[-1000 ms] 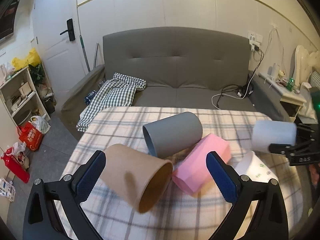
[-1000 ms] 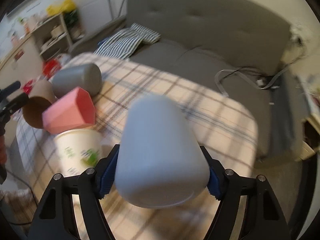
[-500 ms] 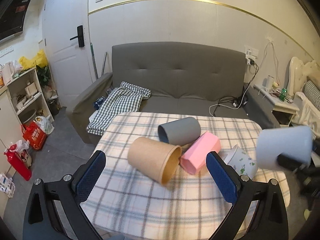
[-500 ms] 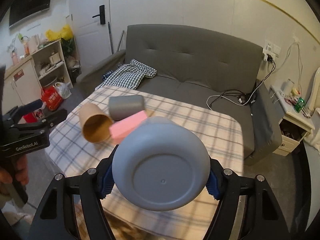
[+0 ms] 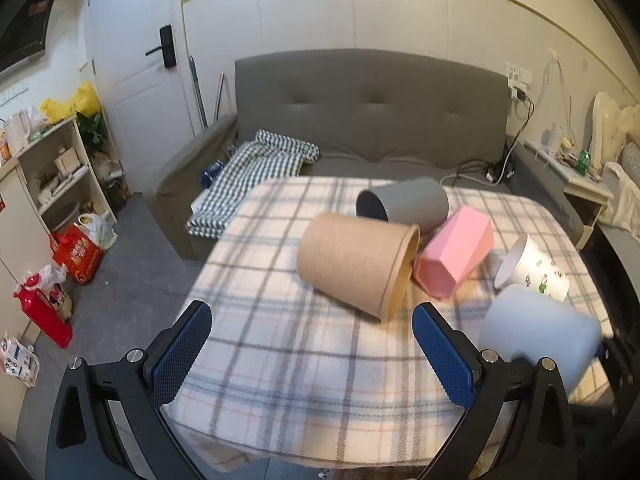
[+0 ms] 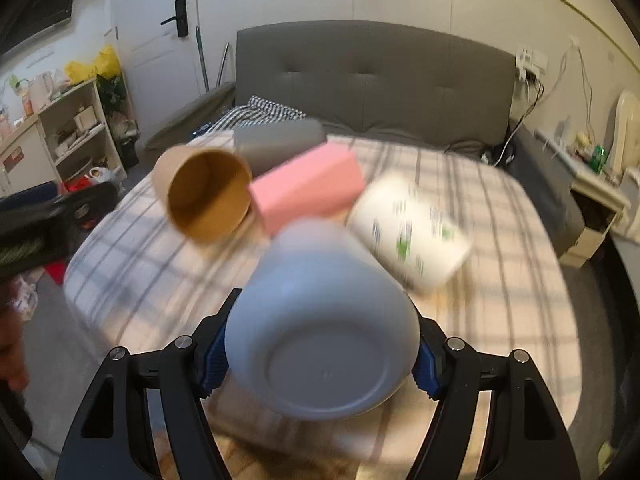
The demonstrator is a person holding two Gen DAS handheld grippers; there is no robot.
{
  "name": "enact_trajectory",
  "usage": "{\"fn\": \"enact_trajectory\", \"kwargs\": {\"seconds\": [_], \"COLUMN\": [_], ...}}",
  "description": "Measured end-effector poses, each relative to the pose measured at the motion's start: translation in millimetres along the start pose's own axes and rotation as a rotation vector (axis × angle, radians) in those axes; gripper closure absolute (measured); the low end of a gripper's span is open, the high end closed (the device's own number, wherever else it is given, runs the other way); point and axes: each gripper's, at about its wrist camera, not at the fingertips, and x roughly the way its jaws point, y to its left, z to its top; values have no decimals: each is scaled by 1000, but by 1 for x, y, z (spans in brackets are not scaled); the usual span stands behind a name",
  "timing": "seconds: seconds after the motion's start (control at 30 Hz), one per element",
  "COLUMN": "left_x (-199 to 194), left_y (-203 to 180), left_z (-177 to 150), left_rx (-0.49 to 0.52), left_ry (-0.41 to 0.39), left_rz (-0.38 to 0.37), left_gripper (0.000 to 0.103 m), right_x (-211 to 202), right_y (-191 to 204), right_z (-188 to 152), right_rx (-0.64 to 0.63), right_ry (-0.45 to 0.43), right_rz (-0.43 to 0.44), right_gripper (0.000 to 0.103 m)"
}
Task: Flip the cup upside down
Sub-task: 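Lift the light gray cup with the right gripper, turning its bottom outward, then bring the cup to the left gripper while the right gripper releases it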
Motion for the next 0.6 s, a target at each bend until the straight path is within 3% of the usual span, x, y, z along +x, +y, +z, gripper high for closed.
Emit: {"fn": "enact_trajectory", "kwargs": {"seconds": [0.2, 0.53, 0.57, 0.6], "left_x": [4, -4, -5, -7], "left_y": [-7, 3, 3, 2], "left_z": [-9, -7, -8, -8], "left_rx": [12, -4, -4, -4], "left_ry": [27, 31, 30, 31], "left_rz": [-16, 9, 4, 0], "left_gripper": [0, 0, 0, 0], "right_x": [6, 21, 18, 12], "right_y": [-1, 7, 7, 6], "right_z": [-30, -11, -11, -11], "right_rx": [61, 120, 120, 121], "right_ry": [90, 89, 81, 65], "right_rz": [13, 32, 33, 31], "right_gripper": [32, 32, 30, 21]}}
